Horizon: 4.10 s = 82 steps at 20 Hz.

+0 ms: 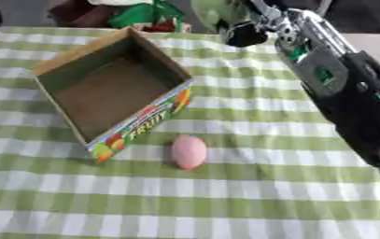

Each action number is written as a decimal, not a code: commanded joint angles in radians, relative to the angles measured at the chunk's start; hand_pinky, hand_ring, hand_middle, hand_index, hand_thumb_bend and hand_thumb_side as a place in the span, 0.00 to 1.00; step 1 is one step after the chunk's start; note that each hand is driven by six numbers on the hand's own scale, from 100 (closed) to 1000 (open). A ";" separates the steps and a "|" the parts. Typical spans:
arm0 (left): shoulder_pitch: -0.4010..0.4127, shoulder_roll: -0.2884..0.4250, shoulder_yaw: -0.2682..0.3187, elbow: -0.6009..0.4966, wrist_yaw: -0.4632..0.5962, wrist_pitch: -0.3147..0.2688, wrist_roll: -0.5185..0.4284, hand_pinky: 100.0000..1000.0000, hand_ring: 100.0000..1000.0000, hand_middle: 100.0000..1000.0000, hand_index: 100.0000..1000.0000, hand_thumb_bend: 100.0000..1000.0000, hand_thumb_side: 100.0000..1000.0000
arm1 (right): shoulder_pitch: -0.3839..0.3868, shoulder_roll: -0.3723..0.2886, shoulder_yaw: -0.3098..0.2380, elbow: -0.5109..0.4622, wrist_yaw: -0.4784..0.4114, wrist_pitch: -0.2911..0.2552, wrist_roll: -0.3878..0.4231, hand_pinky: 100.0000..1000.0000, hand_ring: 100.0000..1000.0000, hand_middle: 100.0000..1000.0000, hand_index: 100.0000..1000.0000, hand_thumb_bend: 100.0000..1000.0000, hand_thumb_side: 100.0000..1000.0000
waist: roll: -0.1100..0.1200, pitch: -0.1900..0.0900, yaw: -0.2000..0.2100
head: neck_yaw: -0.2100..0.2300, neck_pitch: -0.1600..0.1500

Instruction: Pick up objects on the table and place them in the box.

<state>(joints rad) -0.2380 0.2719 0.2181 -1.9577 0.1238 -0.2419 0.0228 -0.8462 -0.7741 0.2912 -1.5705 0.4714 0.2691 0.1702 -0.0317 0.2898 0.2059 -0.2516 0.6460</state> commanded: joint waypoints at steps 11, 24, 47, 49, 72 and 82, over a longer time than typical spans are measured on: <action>-0.008 0.007 -0.008 -0.010 0.010 0.004 -0.009 0.49 0.58 0.62 0.73 0.00 0.87 | -0.139 0.150 0.090 -0.009 0.010 -0.010 0.099 0.58 0.44 0.21 0.45 0.00 0.00 | -0.003 -0.033 0.024 | -0.046 -0.018; -0.015 0.005 -0.016 -0.010 0.018 0.006 -0.019 0.48 0.57 0.62 0.73 0.00 0.87 | -0.209 0.269 0.156 0.147 0.094 -0.088 0.180 0.58 0.46 0.26 0.49 0.00 0.00 | -0.008 -0.028 0.048 | -0.071 -0.013; -0.018 0.006 -0.019 -0.007 0.020 0.006 -0.025 0.49 0.57 0.62 0.73 0.00 0.87 | -0.262 0.336 0.117 0.332 0.189 -0.251 0.468 0.78 0.88 0.84 0.93 0.00 0.28 | -0.012 -0.024 0.055 | -0.079 -0.013; -0.017 0.006 -0.019 -0.007 0.020 0.006 -0.025 0.49 0.57 0.62 0.73 0.00 0.87 | -0.262 0.336 0.115 0.330 0.189 -0.250 0.465 0.79 0.90 0.85 0.95 0.00 0.33 | -0.012 -0.024 0.054 | -0.079 -0.013; -0.017 0.005 -0.018 -0.007 0.021 0.007 -0.019 0.49 0.57 0.62 0.73 0.00 0.86 | -0.261 0.331 0.115 0.322 0.212 -0.267 0.473 0.81 0.93 0.89 0.99 0.24 0.40 | -0.009 -0.030 0.052 | -0.082 -0.015; -0.017 0.005 -0.018 -0.007 0.021 0.007 -0.018 0.49 0.57 0.62 0.73 0.00 0.86 | -0.261 0.332 0.113 0.315 0.231 -0.277 0.486 0.80 0.92 0.87 0.97 0.22 0.39 | -0.009 -0.029 0.052 | -0.082 -0.017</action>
<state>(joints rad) -0.2469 0.2635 0.1996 -1.9547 0.1398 -0.2345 0.0027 -1.0829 -0.4263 0.4184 -1.2339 0.6971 -0.0052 0.6563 -0.0478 0.2826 0.2590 -0.3313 0.6400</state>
